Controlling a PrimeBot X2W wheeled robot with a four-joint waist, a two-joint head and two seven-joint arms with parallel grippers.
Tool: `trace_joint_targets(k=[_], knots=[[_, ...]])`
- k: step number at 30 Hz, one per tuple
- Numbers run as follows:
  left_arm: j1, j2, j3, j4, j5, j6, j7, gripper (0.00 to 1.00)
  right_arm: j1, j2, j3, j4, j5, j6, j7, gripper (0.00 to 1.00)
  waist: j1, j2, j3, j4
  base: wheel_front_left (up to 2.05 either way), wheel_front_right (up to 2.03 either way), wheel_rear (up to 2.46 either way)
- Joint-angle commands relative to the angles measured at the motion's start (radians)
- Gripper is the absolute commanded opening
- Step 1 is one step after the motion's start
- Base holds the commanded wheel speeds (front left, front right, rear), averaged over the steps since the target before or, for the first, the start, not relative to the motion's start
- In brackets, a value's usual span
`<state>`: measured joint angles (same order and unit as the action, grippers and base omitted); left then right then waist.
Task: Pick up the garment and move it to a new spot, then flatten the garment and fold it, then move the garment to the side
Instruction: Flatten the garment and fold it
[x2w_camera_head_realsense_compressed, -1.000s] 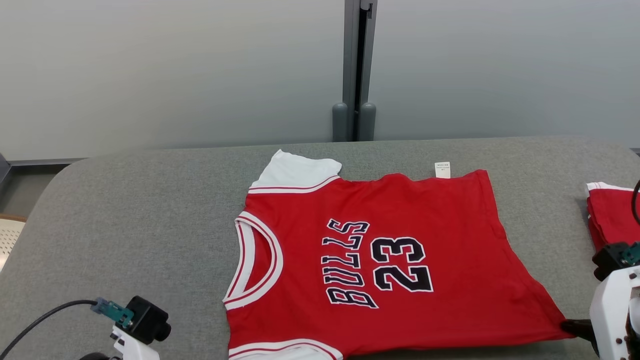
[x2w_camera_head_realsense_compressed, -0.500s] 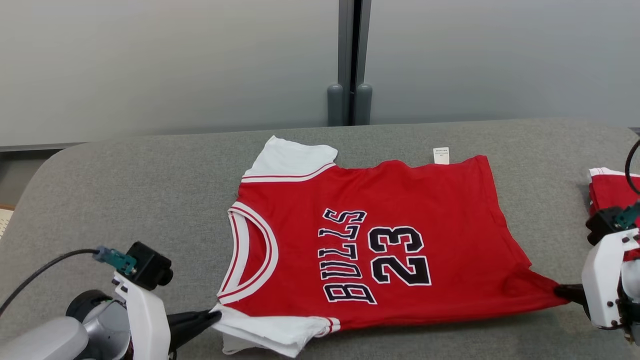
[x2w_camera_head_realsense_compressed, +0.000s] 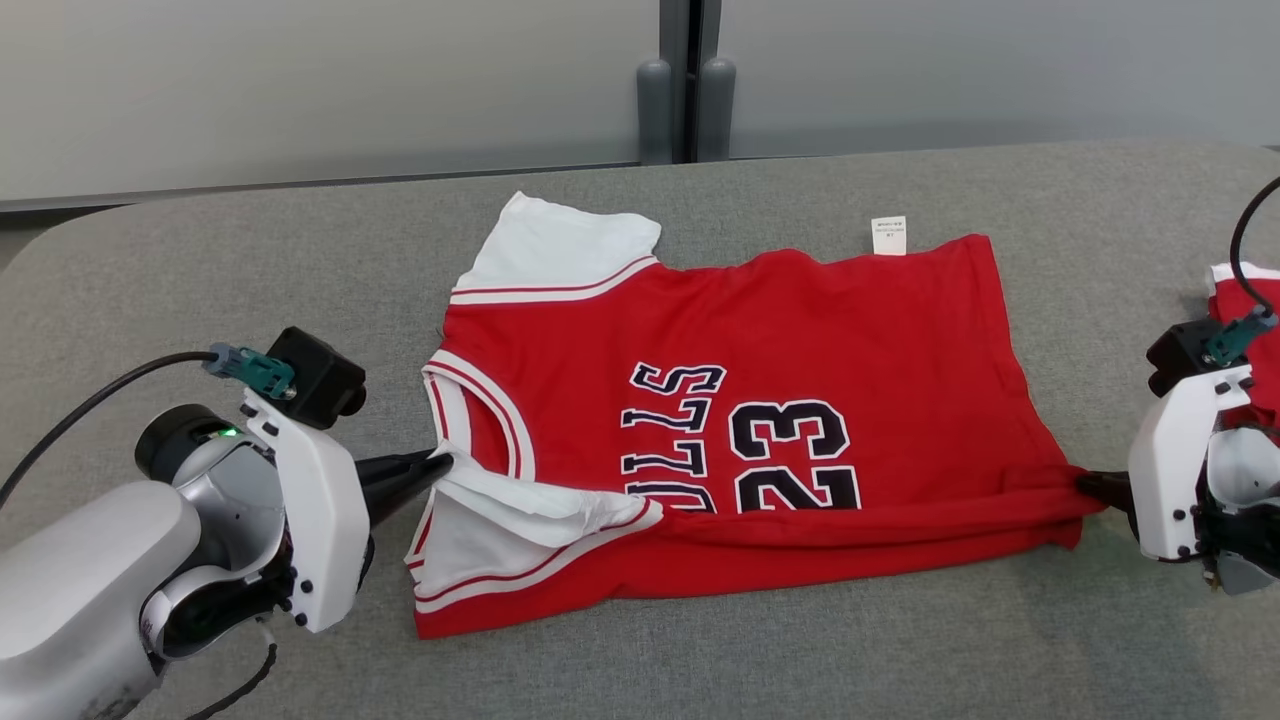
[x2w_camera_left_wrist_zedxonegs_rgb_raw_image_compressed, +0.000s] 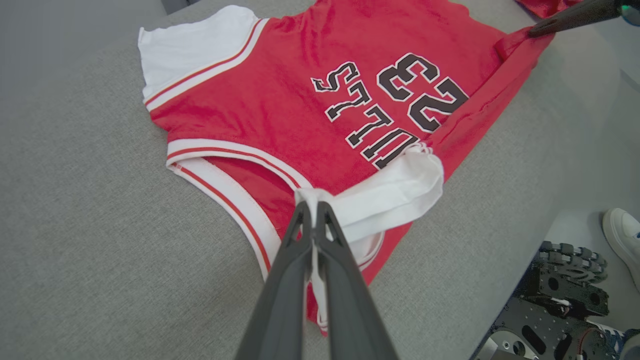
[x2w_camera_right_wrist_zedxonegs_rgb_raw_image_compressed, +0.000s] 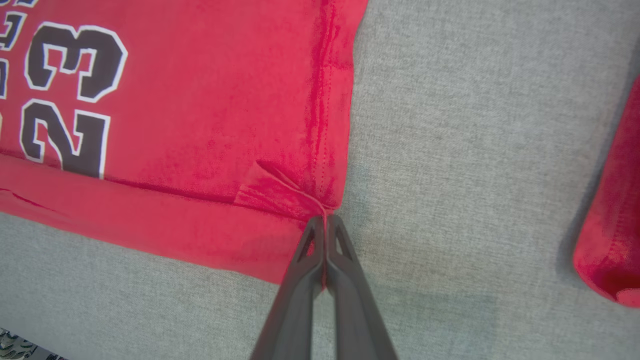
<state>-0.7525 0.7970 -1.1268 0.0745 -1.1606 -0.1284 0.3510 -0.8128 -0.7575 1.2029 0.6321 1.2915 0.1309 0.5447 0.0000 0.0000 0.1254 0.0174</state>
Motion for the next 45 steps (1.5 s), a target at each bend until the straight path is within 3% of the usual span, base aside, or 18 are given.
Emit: trace_joint_targets(k=[1, 18, 19, 20, 21, 22, 23, 24, 25, 29, 32, 35, 36, 39, 42, 45], knots=[[-0.039, -0.014, -0.017, 0.023, 0.015, -0.003, -0.006, 0.00, -0.025, 0.014, -0.004, 0.015, -0.011, 0.000, -0.010, 0.00, 0.0000, 0.0000, 0.027, -0.008, 0.00, 0.00, 0.00], [-0.162, -0.087, -0.108, 0.194, 0.039, -0.002, -0.123, 0.00, -0.091, 0.057, 0.004, 0.070, -0.017, 0.000, -0.072, 0.01, 0.0000, 0.0000, 0.072, -0.018, 0.00, 0.00, 0.00], [-0.163, -0.091, -0.111, 0.201, 0.038, -0.002, -0.130, 0.00, -0.094, 0.062, 0.000, 0.077, -0.021, 0.000, -0.088, 0.81, 0.0000, 0.0000, 0.072, -0.017, 0.00, 0.00, 0.00], [-0.160, -0.095, -0.114, 0.209, 0.033, -0.002, -0.137, 0.00, -0.090, 0.067, -0.005, 0.087, -0.014, 0.000, -0.098, 1.00, 0.0000, 0.0000, 0.072, -0.017, 0.00, 0.00, 0.00], [-0.156, -0.099, -0.117, 0.219, 0.024, -0.002, -0.138, 0.00, -0.087, 0.073, -0.006, 0.089, -0.009, 0.000, -0.106, 1.00, 0.0000, 0.0000, 0.071, -0.016, 0.00, 0.00, 0.00], [-0.151, -0.102, -0.120, 0.227, 0.018, -0.002, -0.137, 0.09, -0.086, 0.077, -0.006, 0.092, -0.006, 0.000, -0.113, 1.00, 0.0000, 0.0000, 0.070, -0.016, 0.00, 0.00, 0.00], [-0.147, -0.104, -0.124, 0.233, 0.014, -0.002, -0.132, 0.38, -0.086, 0.079, -0.005, 0.096, -0.007, 0.000, -0.123, 1.00, 0.0000, 0.0000, 0.068, -0.016, 0.00, 0.00, 0.00], [-0.144, -0.106, -0.126, 0.241, 0.011, -0.002, -0.135, 0.59, -0.086, 0.081, -0.006, 0.102, -0.011, 0.000, -0.137, 1.00, 0.0000, 0.0000, 0.067, -0.015, 0.00, 0.00, 0.00], [-0.142, -0.109, -0.126, 0.251, 0.007, -0.002, -0.143, 1.00, -0.085, 0.083, -0.008, 0.108, -0.012, 0.000, -0.151, 1.00, 0.0000, 0.0000, 0.065, -0.014, 0.00, 0.00, 0.00], [-0.128, -0.128, -0.128, 0.287, -0.005, -0.003, -0.171, 1.00, -0.084, 0.085, -0.012, 0.132, -0.048, 0.000, -0.262, 1.00, 0.0000, 0.0000, 0.050, -0.009, 0.00, 0.00, 0.00], [-0.107, -0.138, -0.127, 0.290, -0.038, -0.003, -0.193, 1.00, -0.101, 0.076, 0.010, 0.134, -0.149, 0.000, -0.438, 1.00, 0.0000, 0.0000, 0.036, -0.007, 0.00, 0.00, 0.00], [-0.094, -0.132, -0.122, 0.308, -0.035, -0.003, -0.243, 1.00, -0.067, 0.087, -0.007, 0.143, -0.153, 0.000, -0.571, 1.00, 0.0000, 0.0000, 0.015, -0.007, 0.00, 0.00, 0.00], [-0.081, -0.138, -0.101, 0.327, -0.031, 0.009, -0.306, 1.00, -0.057, 0.081, -0.011, 0.155, -0.173, 0.000, -0.659, 1.00, 0.0000, 0.0000, -0.001, -0.006, 0.00, 0.00, 0.00], [-0.051, -0.160, -0.044, 0.352, -0.041, 0.053, -0.446, 1.00, -0.031, 0.096, -0.038, 0.176, -0.194, 0.000, -0.777, 1.00, 0.0000, 0.0000, -0.026, -0.007, 0.00, 0.00, 0.00], [0.001, -0.185, 0.035, 0.362, -0.062, 0.109, -0.583, 1.00, -0.003, 0.112, -0.126, 0.170, -0.228, 0.000, -0.809, 1.00, 0.0000, 0.0000, -0.048, -0.011, 0.00, 0.00, 0.00], [0.037, -0.205, 0.099, 0.347, -0.058, 0.137, -0.611, 1.00, 0.027, 0.119, -0.255, 0.121, -0.302, 0.000, -0.811, 1.00, 0.0000, 0.0000, -0.057, -0.013, 0.00, 0.00, 0.00]])
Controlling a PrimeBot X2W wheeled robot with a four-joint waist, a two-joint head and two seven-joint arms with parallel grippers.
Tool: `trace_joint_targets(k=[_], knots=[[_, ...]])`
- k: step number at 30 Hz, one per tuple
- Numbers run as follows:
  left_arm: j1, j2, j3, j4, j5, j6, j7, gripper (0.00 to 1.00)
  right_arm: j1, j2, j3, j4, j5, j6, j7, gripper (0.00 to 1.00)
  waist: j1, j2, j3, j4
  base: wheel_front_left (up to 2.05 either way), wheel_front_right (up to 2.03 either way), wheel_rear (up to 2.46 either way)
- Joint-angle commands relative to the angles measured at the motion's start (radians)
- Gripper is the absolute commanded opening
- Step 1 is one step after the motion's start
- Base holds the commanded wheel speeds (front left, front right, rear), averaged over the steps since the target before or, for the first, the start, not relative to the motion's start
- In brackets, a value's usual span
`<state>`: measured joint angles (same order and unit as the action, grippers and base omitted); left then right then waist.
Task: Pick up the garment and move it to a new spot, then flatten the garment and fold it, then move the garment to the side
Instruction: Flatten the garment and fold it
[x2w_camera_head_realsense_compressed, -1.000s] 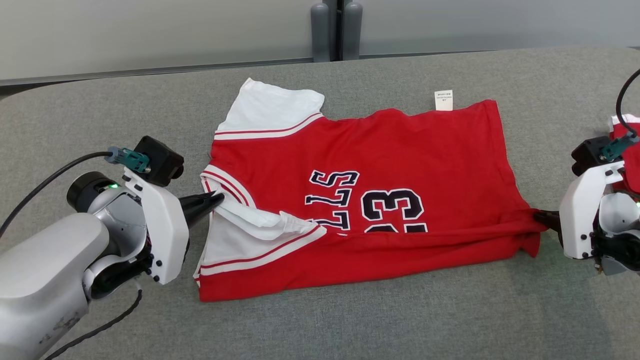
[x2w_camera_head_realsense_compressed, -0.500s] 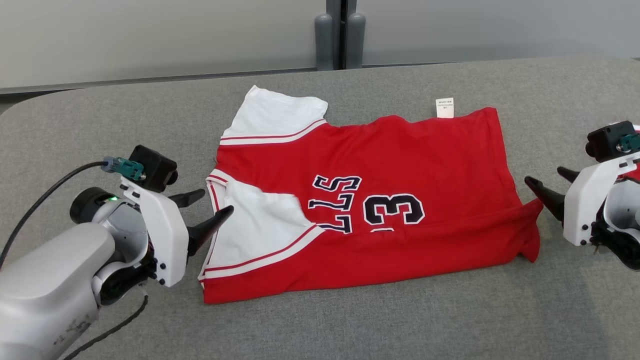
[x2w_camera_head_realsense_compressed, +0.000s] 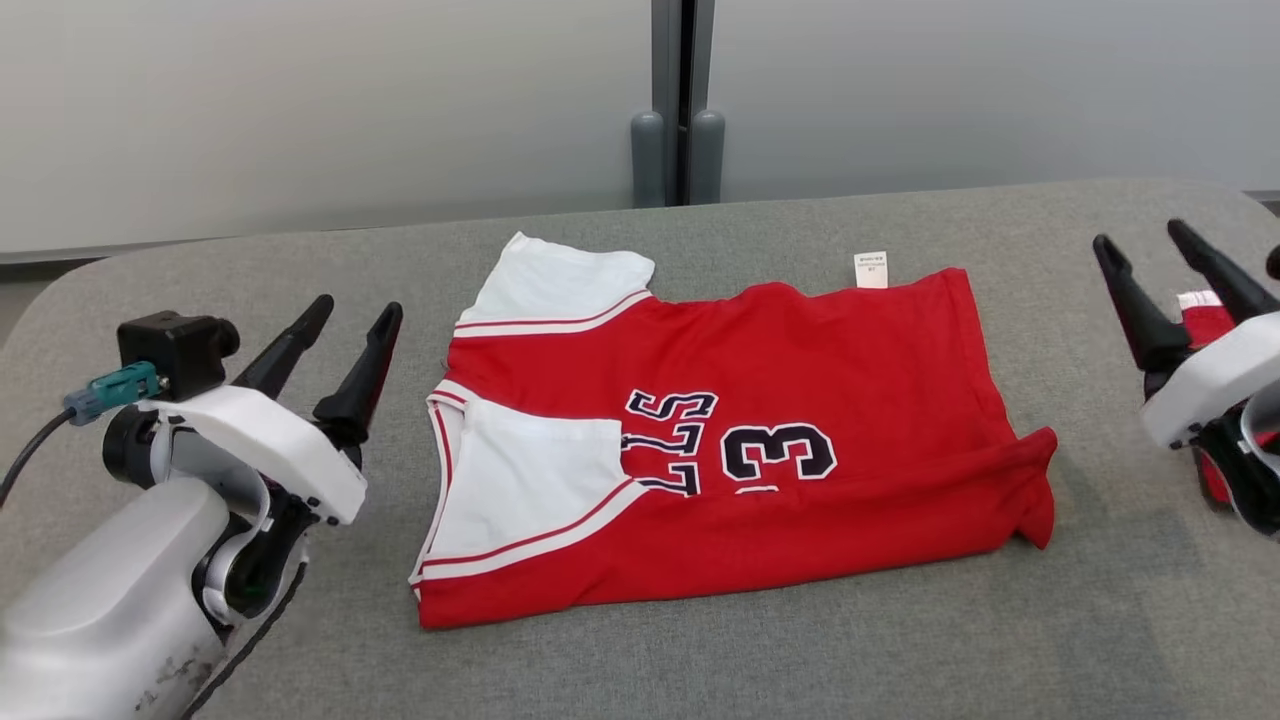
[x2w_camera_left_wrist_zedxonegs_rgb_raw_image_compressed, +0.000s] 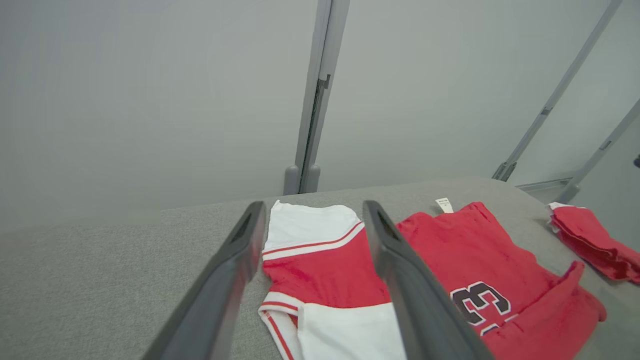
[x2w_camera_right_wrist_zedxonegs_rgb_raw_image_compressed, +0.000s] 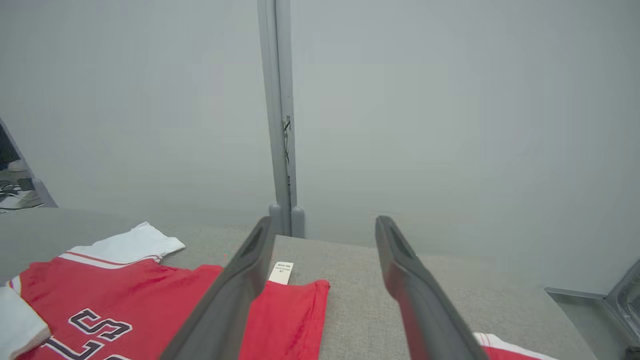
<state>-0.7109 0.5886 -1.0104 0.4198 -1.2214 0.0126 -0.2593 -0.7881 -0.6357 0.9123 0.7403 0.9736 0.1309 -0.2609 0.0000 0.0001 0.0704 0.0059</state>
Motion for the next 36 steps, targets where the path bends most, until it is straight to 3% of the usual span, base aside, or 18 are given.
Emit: trace_joint_targets(k=[1, 5, 8, 11, 15, 19, 22, 26, 36], knots=[[0.017, -0.009, 0.037, -0.013, 0.015, 0.011, -0.004, 1.00, 0.046, 0.005, -0.032, -0.016, -0.031, 0.000, -0.004, 1.00, 0.0000, -0.0001, -0.006, -0.002, 0.00, 0.00, 0.00], [0.191, -0.102, 0.322, -0.109, 0.141, 0.053, -0.004, 1.00, 0.226, 0.064, -0.327, -0.162, -0.248, 0.000, -0.004, 1.00, 0.0000, -0.0001, -0.023, 0.000, 0.00, 0.00, 0.00], [0.324, -0.207, 0.537, -0.180, 0.272, 0.063, -0.004, 1.00, 0.390, 0.138, -0.500, -0.275, -0.409, 0.000, -0.004, 1.00, 0.0000, -0.0001, -0.038, 0.004, 0.00, 0.00, 0.00], [0.455, -0.321, 0.673, -0.224, 0.414, 0.036, -0.004, 1.00, 0.518, 0.222, -0.619, -0.372, -0.525, 0.000, -0.004, 1.00, 0.0000, -0.0001, -0.051, 0.006, 0.00, 0.00, 0.00], [0.578, -0.446, 0.789, -0.221, 0.562, -0.006, -0.004, 1.00, 0.633, 0.316, -0.701, -0.466, -0.626, 0.000, -0.004, 1.00, 0.0000, -0.0001, -0.060, 0.004, 0.00, 0.00, 0.00], [0.665, -0.511, 0.838, -0.163, 0.664, -0.038, -0.004, 1.00, 0.698, 0.390, -0.765, -0.512, -0.661, 0.000, -0.004, 1.00, 0.0000, -0.0001, -0.063, 0.003, 0.00, 0.00, 0.00], [0.693, -0.530, 0.878, -0.118, 0.686, -0.024, -0.004, 1.00, 0.724, 0.401, -0.751, -0.523, -0.702, 0.000, -0.004, 1.00, 0.0000, -0.0001, -0.061, 0.000, 0.00, 0.00, 0.00], [0.691, -0.536, 0.854, -0.057, 0.698, -0.030, -0.004, 1.00, 0.734, 0.409, -0.766, -0.526, -0.704, 0.000, -0.004, 1.00, 0.0000, -0.0001, -0.060, 0.002, 0.00, 0.00, 0.00], [0.625, -0.536, 0.770, 0.163, 0.700, 0.029, -0.004, 1.00, 0.728, 0.420, -0.769, -0.520, -0.700, 0.000, -0.004, 1.00, 0.0000, -0.0001, -0.059, -0.019, 0.00, 0.00, 0.00]])
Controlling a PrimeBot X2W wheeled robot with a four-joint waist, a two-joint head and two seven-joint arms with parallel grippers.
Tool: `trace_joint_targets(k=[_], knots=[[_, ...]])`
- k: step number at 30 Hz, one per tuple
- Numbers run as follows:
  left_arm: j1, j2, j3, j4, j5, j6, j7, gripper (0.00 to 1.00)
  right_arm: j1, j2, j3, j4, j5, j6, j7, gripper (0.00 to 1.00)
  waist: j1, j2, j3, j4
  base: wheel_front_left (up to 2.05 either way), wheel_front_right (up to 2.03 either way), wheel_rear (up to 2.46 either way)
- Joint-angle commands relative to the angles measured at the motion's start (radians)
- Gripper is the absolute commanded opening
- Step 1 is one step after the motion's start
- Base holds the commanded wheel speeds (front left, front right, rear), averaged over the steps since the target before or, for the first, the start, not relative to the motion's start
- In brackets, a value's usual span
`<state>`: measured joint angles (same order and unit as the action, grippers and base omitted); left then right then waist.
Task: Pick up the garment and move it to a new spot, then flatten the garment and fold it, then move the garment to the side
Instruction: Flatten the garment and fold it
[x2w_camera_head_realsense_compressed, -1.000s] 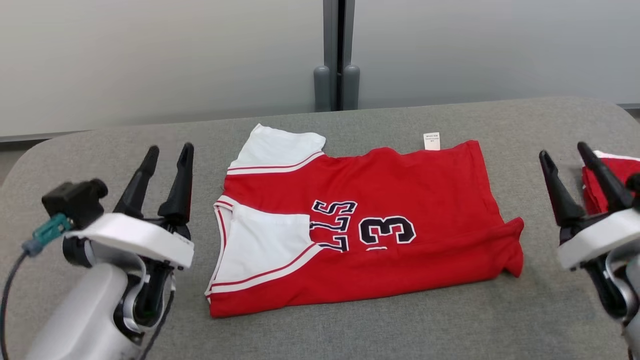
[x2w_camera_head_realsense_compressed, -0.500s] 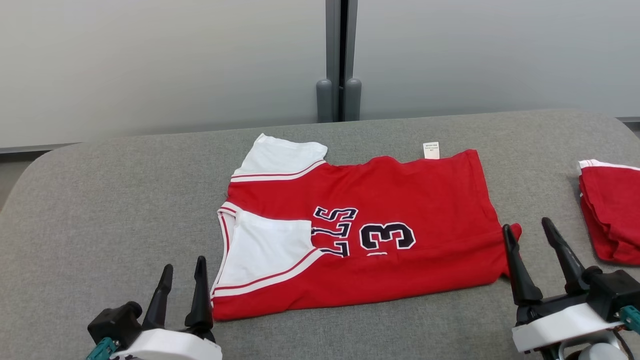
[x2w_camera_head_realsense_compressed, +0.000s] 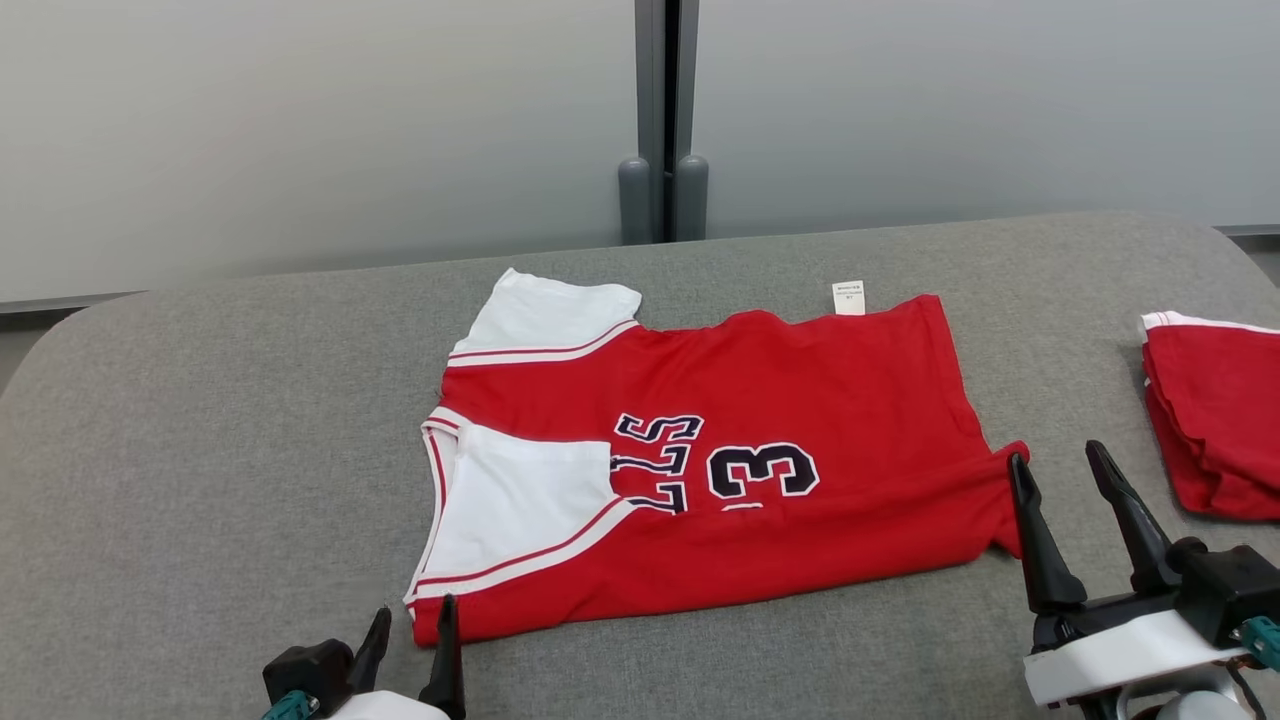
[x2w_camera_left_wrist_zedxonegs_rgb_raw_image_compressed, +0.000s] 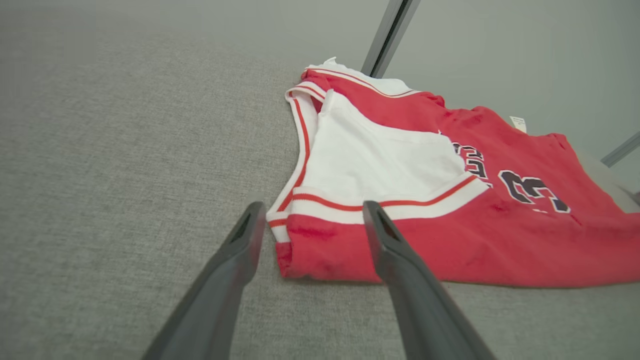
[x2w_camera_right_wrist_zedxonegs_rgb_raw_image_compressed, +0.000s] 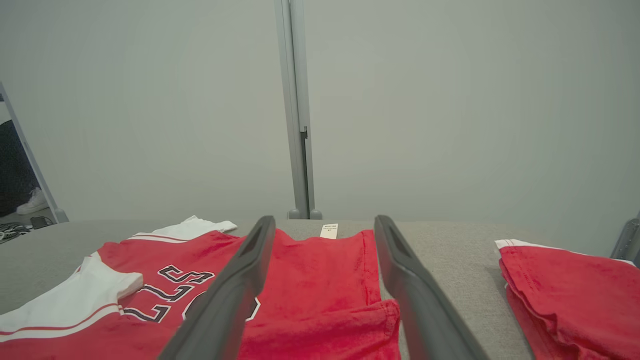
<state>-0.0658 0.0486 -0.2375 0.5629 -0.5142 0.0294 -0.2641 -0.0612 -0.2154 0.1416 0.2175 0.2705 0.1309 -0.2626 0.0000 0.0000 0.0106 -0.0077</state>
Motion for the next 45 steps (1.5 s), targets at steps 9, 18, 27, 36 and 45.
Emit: trace_joint_targets(k=[9, 18, 27, 36, 45], knots=[[-0.079, 0.005, -0.027, 0.179, -0.034, 0.054, 0.000, 1.00, -0.003, -0.009, 0.010, 0.010, 0.015, 0.000, -0.003, 1.00, 0.0000, 0.0000, 0.008, -0.032, 0.00, 0.00, 0.00], [-0.136, 0.004, -0.060, 0.304, -0.052, 0.037, 0.013, 0.00, -0.010, -0.013, -0.004, 0.038, 0.018, 0.000, -0.003, 1.00, 0.0000, 0.0000, 0.015, -0.045, 0.00, 0.00, 0.00], [-0.188, 0.006, -0.046, 0.294, -0.063, 0.015, 0.001, 0.00, -0.023, -0.003, -0.047, 0.115, 0.034, 0.000, -0.003, 1.00, 0.0000, 0.0000, 0.031, -0.022, 0.00, 0.00, 0.00], [-0.138, 0.006, 0.052, 0.052, 0.044, 0.019, 0.000, 0.00, -0.097, 0.033, -0.039, 0.334, 0.118, 0.000, 0.027, 1.00, 0.0000, 0.0000, 0.058, 0.016, 0.00, 0.00, 0.00], [-0.117, 0.005, 0.063, -0.020, 0.072, -0.002, 0.000, 0.00, -0.212, 0.052, -0.016, 0.551, 0.177, 0.000, 0.056, 1.00, 0.0000, 0.0000, 0.083, 0.047, 0.00, 0.00, 0.00]])
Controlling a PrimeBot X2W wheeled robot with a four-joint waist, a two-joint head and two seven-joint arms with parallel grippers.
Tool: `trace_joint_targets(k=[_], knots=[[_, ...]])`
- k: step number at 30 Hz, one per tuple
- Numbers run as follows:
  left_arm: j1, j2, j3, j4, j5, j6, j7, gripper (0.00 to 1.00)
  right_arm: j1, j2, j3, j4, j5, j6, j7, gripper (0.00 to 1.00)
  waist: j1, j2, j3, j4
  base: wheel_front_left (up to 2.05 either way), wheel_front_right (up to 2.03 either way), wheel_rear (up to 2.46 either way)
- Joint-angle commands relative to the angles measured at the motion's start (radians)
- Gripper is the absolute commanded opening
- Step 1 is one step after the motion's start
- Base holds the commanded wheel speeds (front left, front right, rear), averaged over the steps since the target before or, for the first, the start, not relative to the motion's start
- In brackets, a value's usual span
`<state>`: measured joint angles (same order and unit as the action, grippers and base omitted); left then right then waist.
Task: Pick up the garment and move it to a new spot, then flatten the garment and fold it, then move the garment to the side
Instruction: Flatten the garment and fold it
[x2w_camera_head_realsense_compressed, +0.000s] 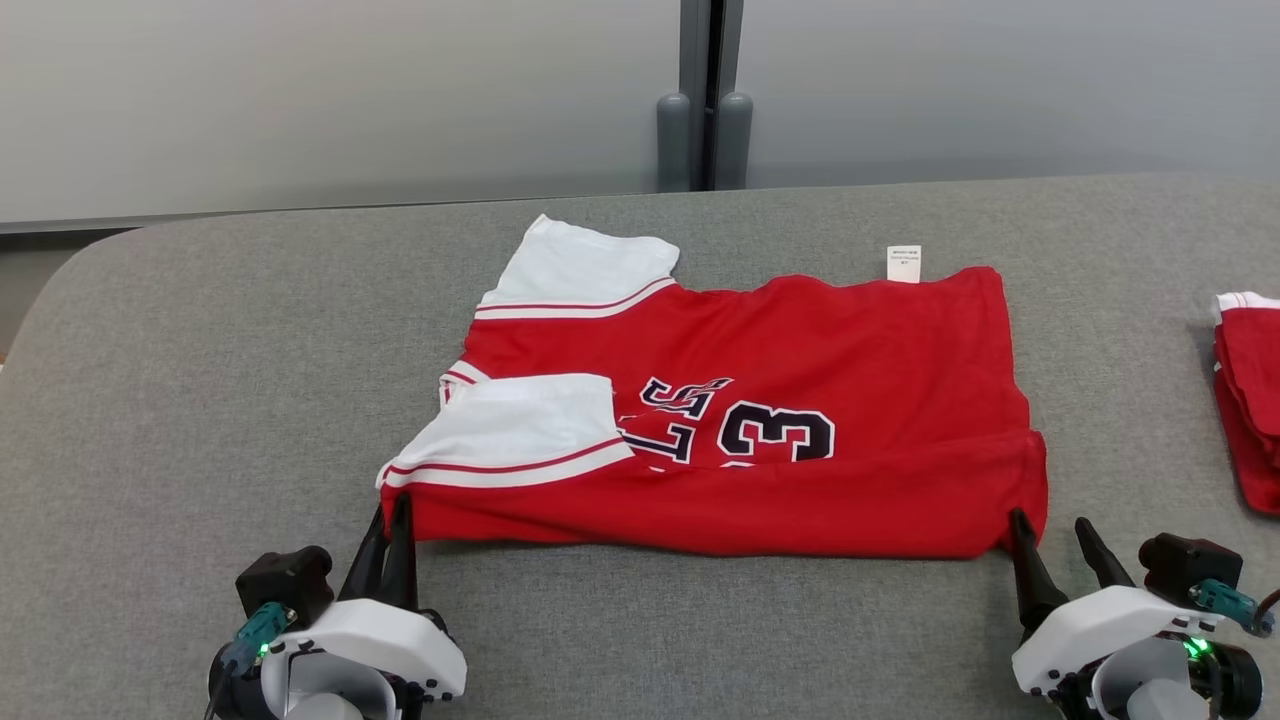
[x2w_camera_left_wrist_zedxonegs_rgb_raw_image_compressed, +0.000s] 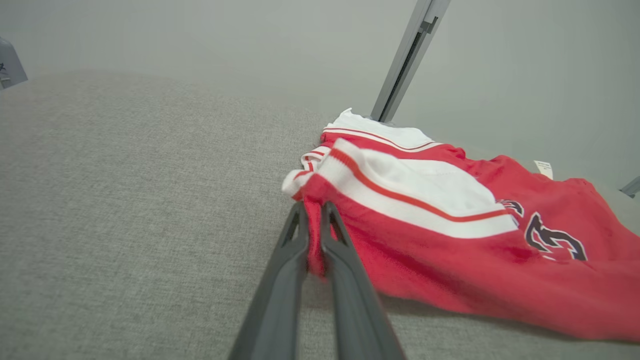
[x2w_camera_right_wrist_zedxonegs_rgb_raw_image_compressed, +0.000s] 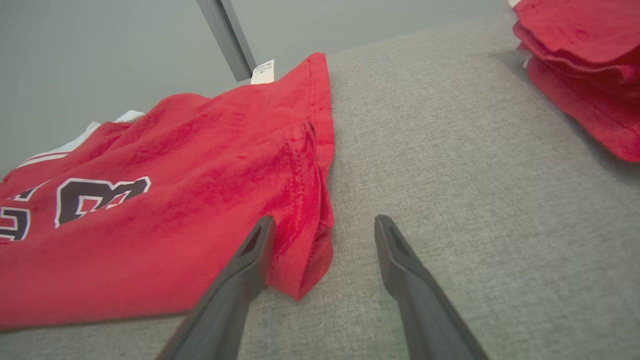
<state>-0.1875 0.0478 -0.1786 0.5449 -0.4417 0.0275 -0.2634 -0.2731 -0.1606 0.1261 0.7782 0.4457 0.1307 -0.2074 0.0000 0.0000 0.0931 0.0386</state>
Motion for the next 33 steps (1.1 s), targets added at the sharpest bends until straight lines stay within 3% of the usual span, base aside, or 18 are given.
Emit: trace_joint_targets(k=[1, 10, 11, 12, 13, 20, 25, 33], knots=[[0.003, 0.006, -0.002, -0.008, -0.002, -0.001, -0.001, 0.00, -0.020, -0.009, 0.003, 0.030, 0.009, 0.000, 0.002, 1.00, 0.0000, 0.0000, 0.003, 0.007, 0.00, 0.00, 0.00], [0.001, 0.005, -0.023, -0.023, -0.015, 0.006, -0.001, 0.00, -0.083, -0.017, 0.039, 0.144, 0.041, 0.000, 0.000, 1.00, 0.0000, 0.0000, 0.012, 0.023, 0.00, 0.00, 0.00], [0.002, 0.006, -0.024, -0.023, -0.017, 0.006, -0.001, 0.00, -0.087, -0.018, 0.048, 0.152, 0.047, 0.000, 0.001, 0.79, 0.0000, 0.0000, 0.013, 0.024, 0.00, 0.00, 0.00], [0.003, 0.006, -0.025, -0.023, -0.019, 0.007, -0.001, 0.00, -0.090, -0.019, 0.059, 0.159, 0.055, 0.000, 0.003, 0.35, 0.0000, 0.0000, 0.013, 0.025, 0.00, 0.00, 0.00], [0.004, 0.006, -0.026, -0.021, -0.019, 0.007, -0.001, 0.00, -0.092, -0.022, 0.069, 0.164, 0.066, 0.000, 0.004, 0.00, 0.0000, 0.0000, 0.013, 0.026, 0.00, 0.00, 0.00], [0.017, 0.006, -0.029, 0.002, -0.021, 0.006, -0.001, 0.00, -0.075, -0.070, 0.153, 0.146, 0.144, 0.000, 0.008, 0.00, 0.0000, 0.0000, -0.018, 0.026, 0.00, 0.00, 0.00], [0.039, 0.006, -0.027, 0.003, 0.005, 0.005, -0.001, 0.00, -0.059, -0.151, 0.234, 0.103, 0.185, 0.000, 0.039, 0.00, 0.0000, 0.0000, -0.054, 0.019, 0.00, 0.00, 0.00], [0.093, 0.006, -0.067, 0.006, 0.012, -0.009, -0.001, 0.00, 0.001, -0.307, 0.374, -0.090, 0.386, 0.000, 0.275, 0.00, 0.0000, 0.0000, -0.109, 0.011, 0.00, 0.00, 0.00]])
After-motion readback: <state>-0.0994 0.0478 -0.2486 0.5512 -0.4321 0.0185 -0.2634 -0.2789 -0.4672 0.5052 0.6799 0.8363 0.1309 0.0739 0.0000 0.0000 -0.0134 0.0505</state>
